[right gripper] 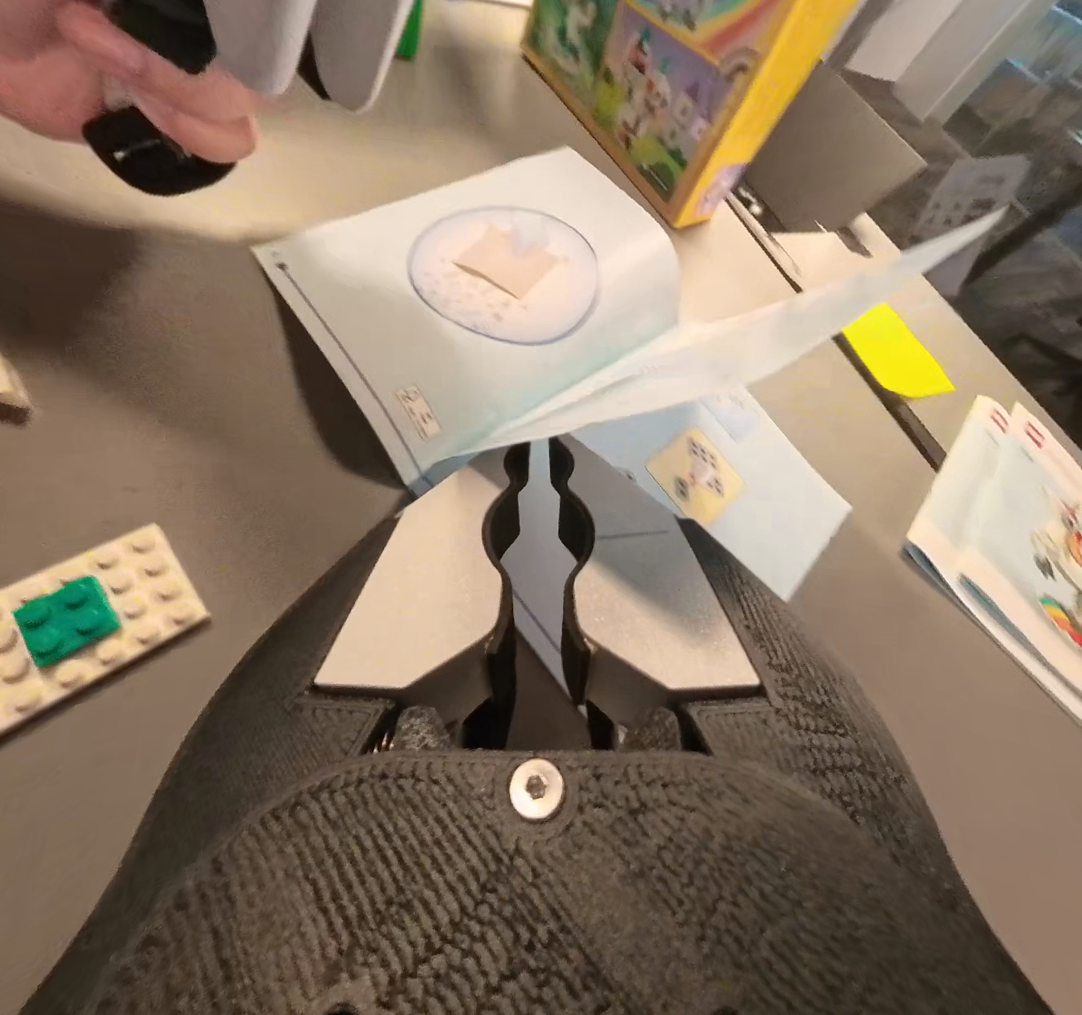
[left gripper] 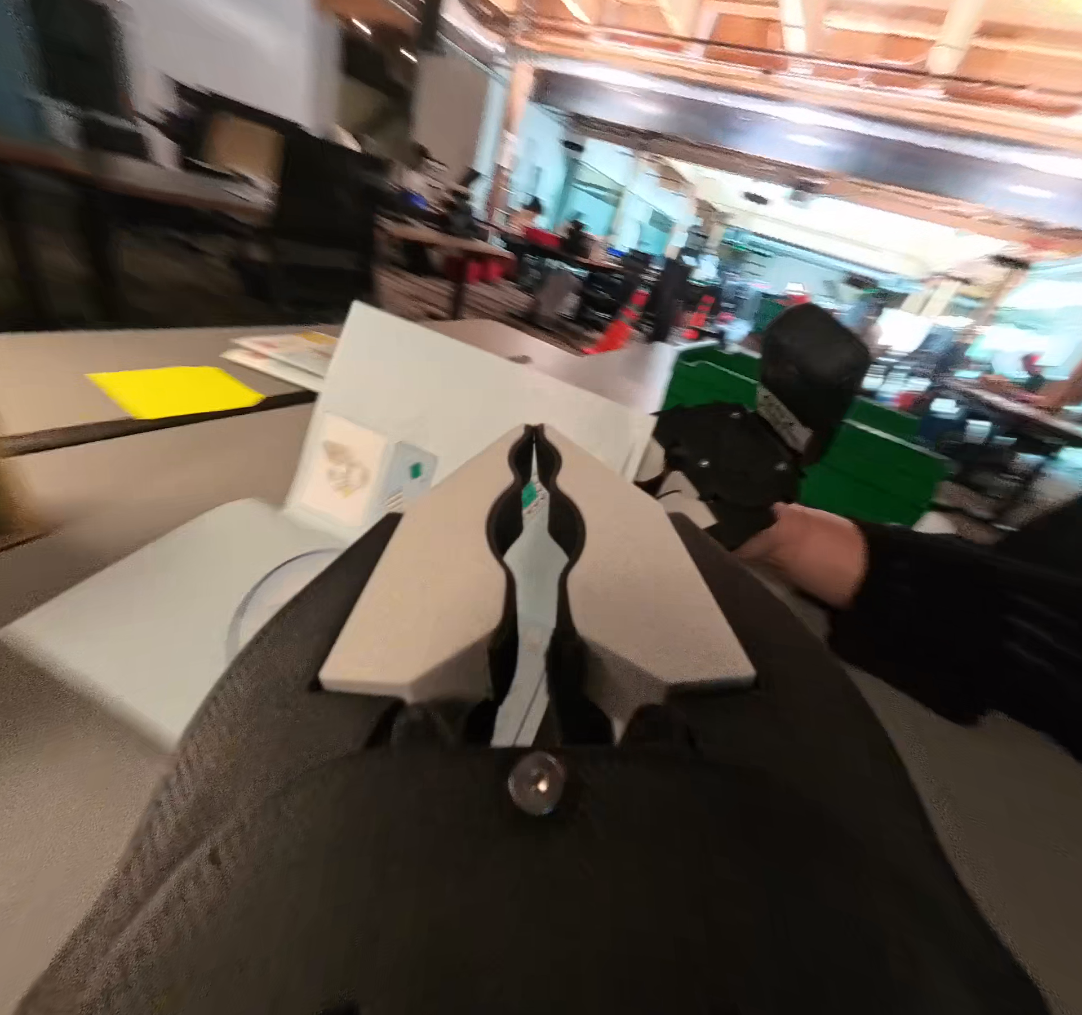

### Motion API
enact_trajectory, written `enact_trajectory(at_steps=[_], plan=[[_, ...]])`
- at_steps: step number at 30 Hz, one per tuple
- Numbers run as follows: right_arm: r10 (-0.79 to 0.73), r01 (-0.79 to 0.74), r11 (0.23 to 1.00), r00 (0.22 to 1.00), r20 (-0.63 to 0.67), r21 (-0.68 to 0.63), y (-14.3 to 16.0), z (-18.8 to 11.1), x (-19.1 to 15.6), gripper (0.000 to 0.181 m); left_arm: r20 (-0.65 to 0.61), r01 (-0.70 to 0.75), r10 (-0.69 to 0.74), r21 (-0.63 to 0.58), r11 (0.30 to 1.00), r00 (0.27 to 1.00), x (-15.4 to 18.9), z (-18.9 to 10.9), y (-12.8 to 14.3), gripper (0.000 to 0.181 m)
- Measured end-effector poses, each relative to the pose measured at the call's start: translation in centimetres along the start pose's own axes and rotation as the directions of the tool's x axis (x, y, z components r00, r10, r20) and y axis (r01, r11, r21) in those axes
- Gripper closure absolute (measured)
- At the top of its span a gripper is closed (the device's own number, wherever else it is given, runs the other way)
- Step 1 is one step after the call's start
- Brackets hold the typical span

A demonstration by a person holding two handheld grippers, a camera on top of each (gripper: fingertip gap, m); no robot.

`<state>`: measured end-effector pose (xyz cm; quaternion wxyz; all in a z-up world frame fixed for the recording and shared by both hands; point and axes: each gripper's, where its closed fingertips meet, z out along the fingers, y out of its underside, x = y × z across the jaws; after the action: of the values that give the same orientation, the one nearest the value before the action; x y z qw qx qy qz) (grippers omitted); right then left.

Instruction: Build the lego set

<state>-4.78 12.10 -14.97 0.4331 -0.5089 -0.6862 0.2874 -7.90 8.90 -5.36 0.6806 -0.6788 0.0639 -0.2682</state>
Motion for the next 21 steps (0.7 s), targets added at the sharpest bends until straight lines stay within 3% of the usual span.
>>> enact_trajectory(at_steps=[4,9,15,21], plan=[[-0.051,0.053,0.998,0.998,0.048,-0.027,-0.6,1.5,-1.8,0.173,0.133,-0.150,0.149,-0.004,0.989,0.980,-0.2,-5.0,0.5,0.179],[-0.145,0.152,0.983,0.986,0.079,-0.098,0.2,2.5,-3.2,0.177,0.198,-0.191,0.195,-0.040,0.981,0.961,-0.7,-8.7,1.9,0.178],[-0.113,0.121,0.985,0.991,0.069,-0.123,0.4,2.6,-3.2,0.181,0.214,-0.150,0.150,-0.017,0.989,0.965,-1.7,-9.0,1.5,0.172],[-0.063,0.068,0.988,0.997,0.039,-0.135,0.4,2.6,-2.7,0.178,0.187,-0.239,0.240,-0.028,0.971,0.952,-0.5,-8.3,1.7,0.171]])
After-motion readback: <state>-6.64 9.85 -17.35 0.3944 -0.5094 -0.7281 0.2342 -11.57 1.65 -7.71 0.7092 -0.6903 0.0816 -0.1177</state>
